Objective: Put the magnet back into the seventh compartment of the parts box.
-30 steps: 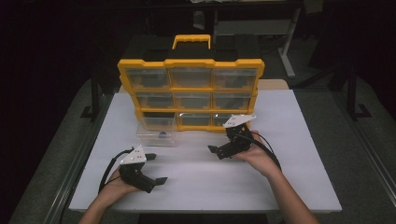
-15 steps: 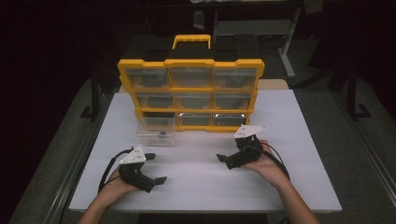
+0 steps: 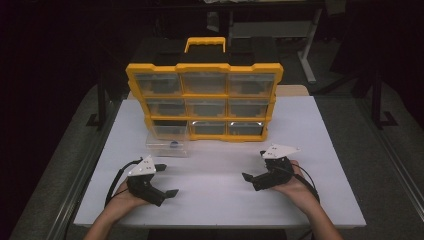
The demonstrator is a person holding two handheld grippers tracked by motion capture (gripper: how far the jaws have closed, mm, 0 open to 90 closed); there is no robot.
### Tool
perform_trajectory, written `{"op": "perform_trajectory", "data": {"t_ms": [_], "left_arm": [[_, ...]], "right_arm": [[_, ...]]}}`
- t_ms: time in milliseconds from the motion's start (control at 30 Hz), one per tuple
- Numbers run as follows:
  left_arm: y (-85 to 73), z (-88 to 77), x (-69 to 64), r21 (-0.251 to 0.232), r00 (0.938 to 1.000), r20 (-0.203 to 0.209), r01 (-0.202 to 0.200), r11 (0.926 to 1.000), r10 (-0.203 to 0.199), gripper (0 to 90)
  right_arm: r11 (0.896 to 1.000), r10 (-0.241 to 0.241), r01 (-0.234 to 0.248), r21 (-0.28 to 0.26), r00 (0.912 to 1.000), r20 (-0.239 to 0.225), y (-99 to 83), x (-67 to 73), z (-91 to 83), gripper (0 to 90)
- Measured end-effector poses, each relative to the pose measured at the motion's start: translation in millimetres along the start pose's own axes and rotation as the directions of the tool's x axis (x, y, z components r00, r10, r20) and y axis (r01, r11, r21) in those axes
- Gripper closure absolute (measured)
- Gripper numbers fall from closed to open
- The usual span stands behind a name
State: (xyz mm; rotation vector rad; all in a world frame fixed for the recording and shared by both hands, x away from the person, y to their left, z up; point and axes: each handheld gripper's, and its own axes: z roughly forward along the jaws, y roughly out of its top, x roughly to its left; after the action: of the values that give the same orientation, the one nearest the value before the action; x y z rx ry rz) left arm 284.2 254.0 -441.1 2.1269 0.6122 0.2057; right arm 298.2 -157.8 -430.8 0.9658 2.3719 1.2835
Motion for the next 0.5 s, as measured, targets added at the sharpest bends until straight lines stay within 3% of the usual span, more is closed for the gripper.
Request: {"op": "perform_trajectory", "data": {"t_ms": [267,500], "left_arm": [[0.0,0.0,-0.4,0.000,1.0000,-0.002,-0.004,1.0000,0.004,0.0],[-0.2,0.5,0.0,-0.002,1.0000,-0.004,0.002,1.0000,-0.002,0.0]], "right_arm": [[1.000,0.027,-0.027,-0.015,0.9995,0.019,-17.4,-0.3,-15.9,0.0],[1.000,0.015,-0.015,-0.005,0.9991,0.041,-30.1,0.0,-24.1,0.0]]}}
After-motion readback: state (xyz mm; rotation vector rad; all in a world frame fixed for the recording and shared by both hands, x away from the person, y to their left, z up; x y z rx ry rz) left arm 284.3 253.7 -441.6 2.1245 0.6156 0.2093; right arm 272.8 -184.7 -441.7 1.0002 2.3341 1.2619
